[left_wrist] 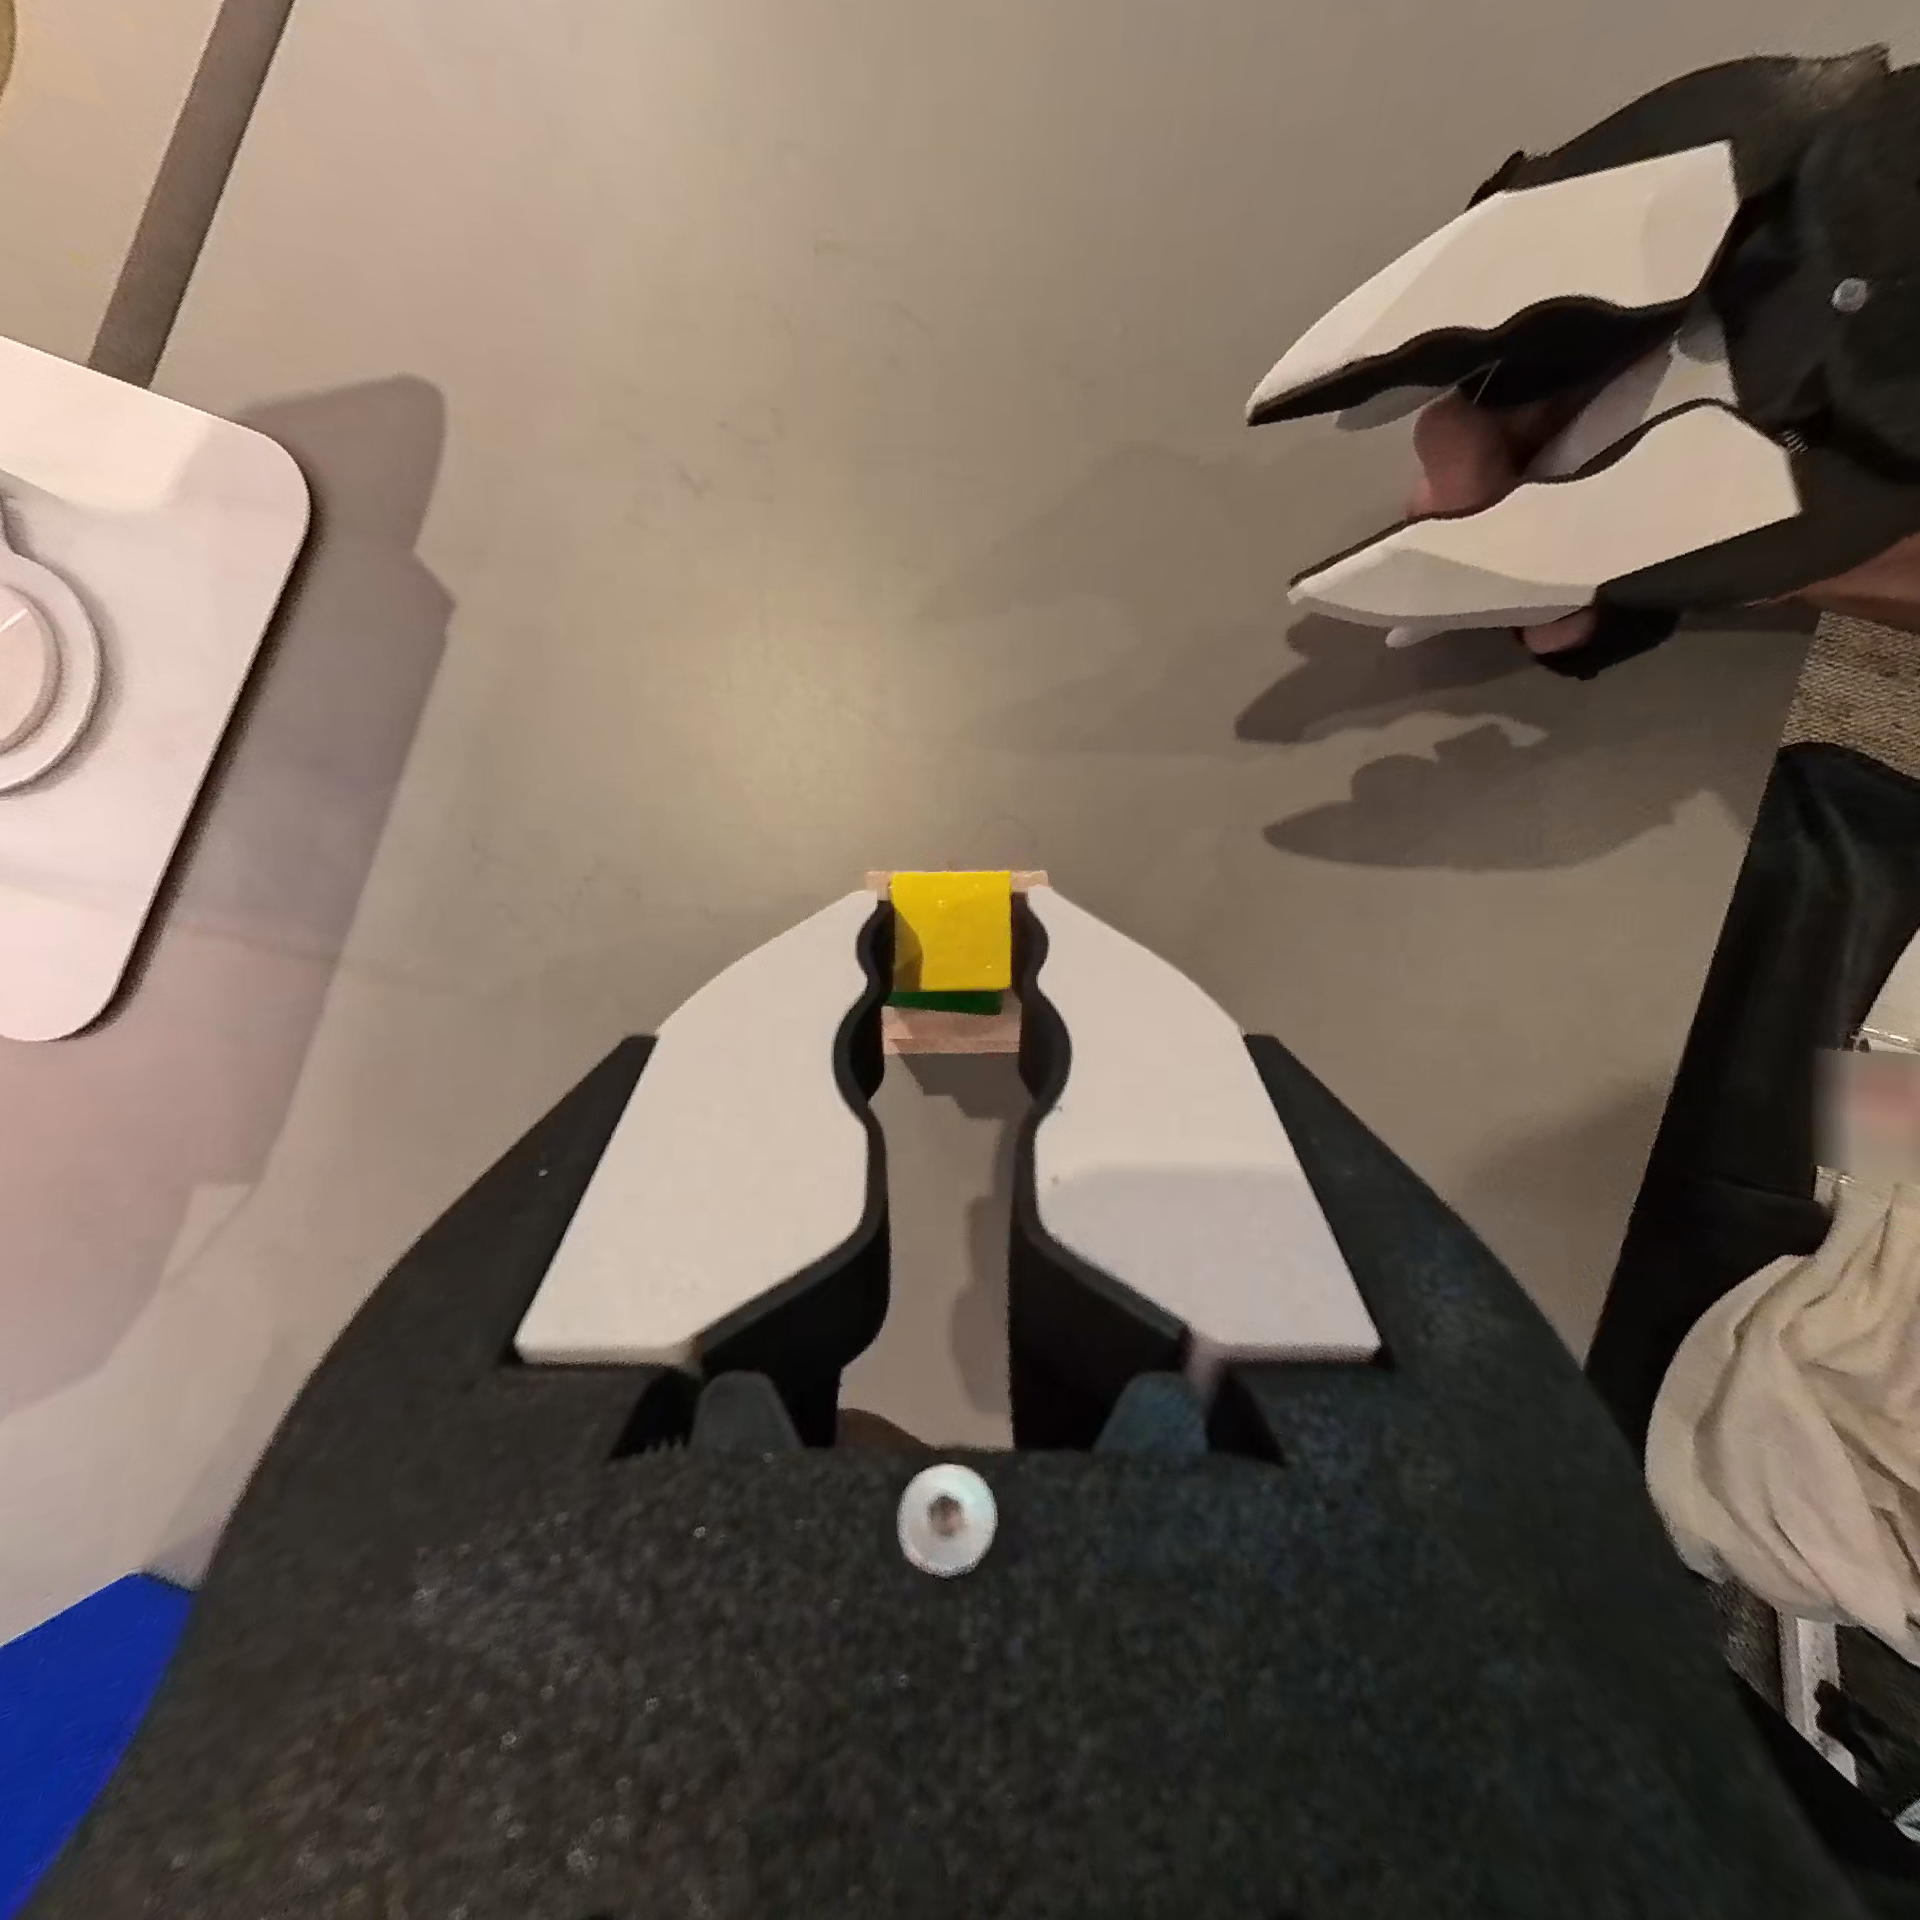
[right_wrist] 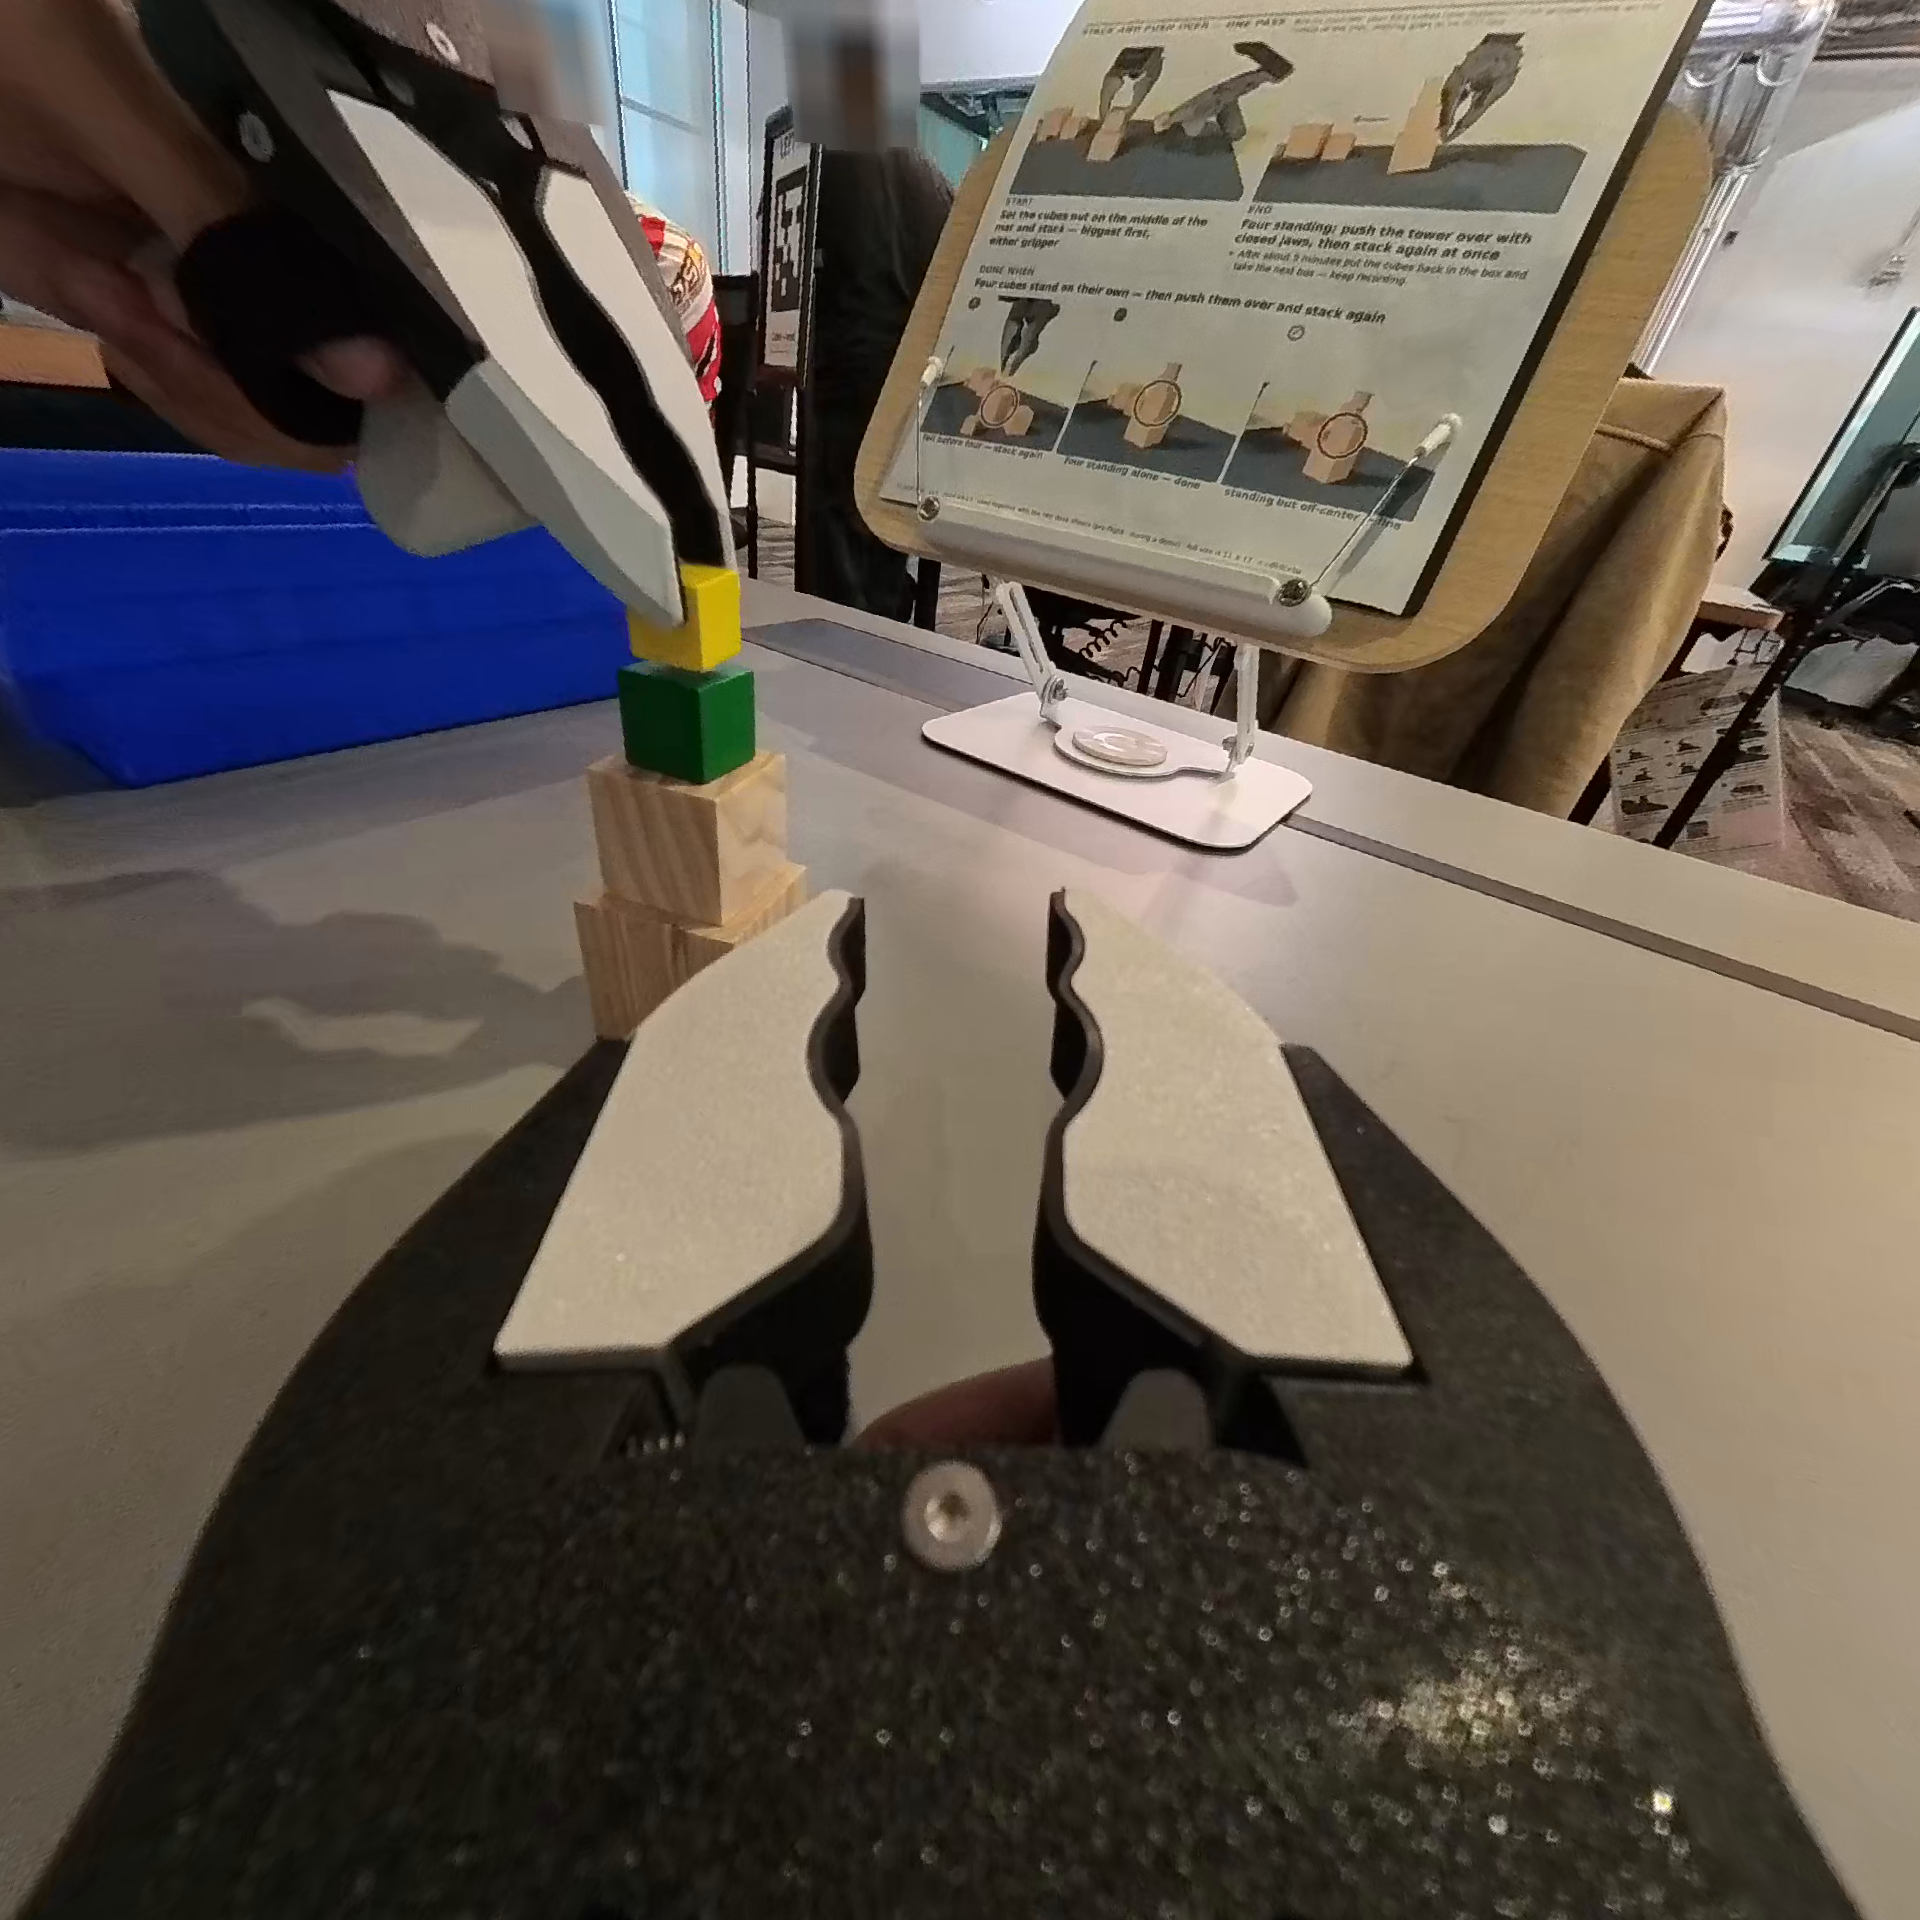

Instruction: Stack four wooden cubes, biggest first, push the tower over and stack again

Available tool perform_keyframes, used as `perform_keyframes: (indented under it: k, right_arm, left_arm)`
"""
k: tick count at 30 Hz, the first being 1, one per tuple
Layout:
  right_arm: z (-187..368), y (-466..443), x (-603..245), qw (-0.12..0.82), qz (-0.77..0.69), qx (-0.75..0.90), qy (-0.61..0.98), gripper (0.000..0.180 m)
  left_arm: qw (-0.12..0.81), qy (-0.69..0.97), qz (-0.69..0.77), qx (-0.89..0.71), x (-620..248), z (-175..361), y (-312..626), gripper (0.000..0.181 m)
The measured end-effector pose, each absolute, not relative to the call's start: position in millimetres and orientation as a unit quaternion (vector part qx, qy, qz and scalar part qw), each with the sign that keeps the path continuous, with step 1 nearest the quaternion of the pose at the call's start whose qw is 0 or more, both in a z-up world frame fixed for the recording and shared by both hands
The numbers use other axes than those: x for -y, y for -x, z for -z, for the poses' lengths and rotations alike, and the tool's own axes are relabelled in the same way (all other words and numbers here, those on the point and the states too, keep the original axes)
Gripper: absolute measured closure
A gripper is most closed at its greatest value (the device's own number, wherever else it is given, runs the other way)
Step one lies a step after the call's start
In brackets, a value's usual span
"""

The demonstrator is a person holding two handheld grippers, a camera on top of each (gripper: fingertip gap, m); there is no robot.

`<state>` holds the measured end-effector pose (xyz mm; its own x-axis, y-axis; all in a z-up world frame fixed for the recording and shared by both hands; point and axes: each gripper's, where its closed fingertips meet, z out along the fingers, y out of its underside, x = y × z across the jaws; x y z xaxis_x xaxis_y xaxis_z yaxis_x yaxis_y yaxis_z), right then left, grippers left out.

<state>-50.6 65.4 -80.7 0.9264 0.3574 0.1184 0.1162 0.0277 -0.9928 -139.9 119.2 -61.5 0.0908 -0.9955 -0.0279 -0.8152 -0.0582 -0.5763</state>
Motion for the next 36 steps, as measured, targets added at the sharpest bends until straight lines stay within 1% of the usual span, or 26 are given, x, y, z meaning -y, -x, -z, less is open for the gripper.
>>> perform_keyframes:
  k: [11,13,14,16,18,20,22,24,27,30,31,32,33,35,36]
  right_arm:
    - [80.8,50.6,-65.3,0.695,-0.090,0.171,0.692,0.147]
    - [80.6,50.4,-65.2,0.696,-0.091,0.170,0.692,0.147]
    - [80.5,50.4,-65.1,0.696,-0.091,0.170,0.692,0.147]
    - [80.5,50.3,-65.1,0.696,-0.091,0.171,0.692,0.147]
    - [80.5,50.6,-65.0,0.696,-0.090,0.171,0.692,0.147]
    - [80.4,50.3,-64.9,0.696,-0.090,0.171,0.691,0.148]
    - [80.0,49.9,-64.8,0.697,-0.090,0.170,0.691,0.148]
    - [80.1,49.8,-65.0,0.697,-0.090,0.169,0.691,0.148]
    - [80.4,49.5,-65.3,0.696,-0.091,0.169,0.692,0.148]
    - [81.9,50.2,-66.8,0.690,-0.096,0.170,0.697,0.149]
    - [82.7,50.4,-67.5,0.687,-0.099,0.170,0.699,0.149]
    - [82.9,50.5,-67.8,0.687,-0.101,0.170,0.700,0.149]
    - [83.2,50.4,-68.3,0.686,-0.102,0.170,0.701,0.149]
    - [82.8,50.0,-68.0,0.687,-0.102,0.169,0.699,0.149]
    - [82.2,49.8,-67.6,0.689,-0.101,0.168,0.698,0.150]
  left_arm:
    - [0.220,0.705,0.183,-0.649,-120.2,66.7,143.9,0.158]
    - [0.225,0.709,0.169,-0.647,-123.7,66.4,147.0,0.141]
    - [0.228,0.708,0.170,-0.646,-123.8,63.3,148.7,0.139]
    - [0.252,0.705,0.191,-0.635,-123.7,49.4,149.1,0.138]
    - [0.290,0.702,0.212,-0.615,-125.1,31.3,151.9,0.133]
    - [0.359,0.695,0.232,-0.578,-128.3,10.5,157.0,0.133]
    - [0.417,0.687,0.243,-0.543,-123.2,3.1,170.8,0.136]
    - [0.458,0.692,0.223,-0.512,-117.9,15.5,192.8,0.137]
    - [0.500,0.716,0.211,-0.439,-111.9,51.7,225.3,0.140]
    - [0.495,0.735,0.245,-0.393,-100.7,94.7,238.0,0.139]
    - [0.484,0.746,0.231,-0.395,-100.6,109.0,241.6,0.138]
    - [0.485,0.757,0.201,-0.390,-105.3,117.9,247.6,0.133]
    - [0.497,0.758,0.186,-0.379,-109.5,120.0,251.5,0.129]
    - [0.508,0.754,0.196,-0.367,-111.8,119.3,252.4,0.134]
    - [0.502,0.759,0.203,-0.363,-113.0,121.6,252.8,0.132]
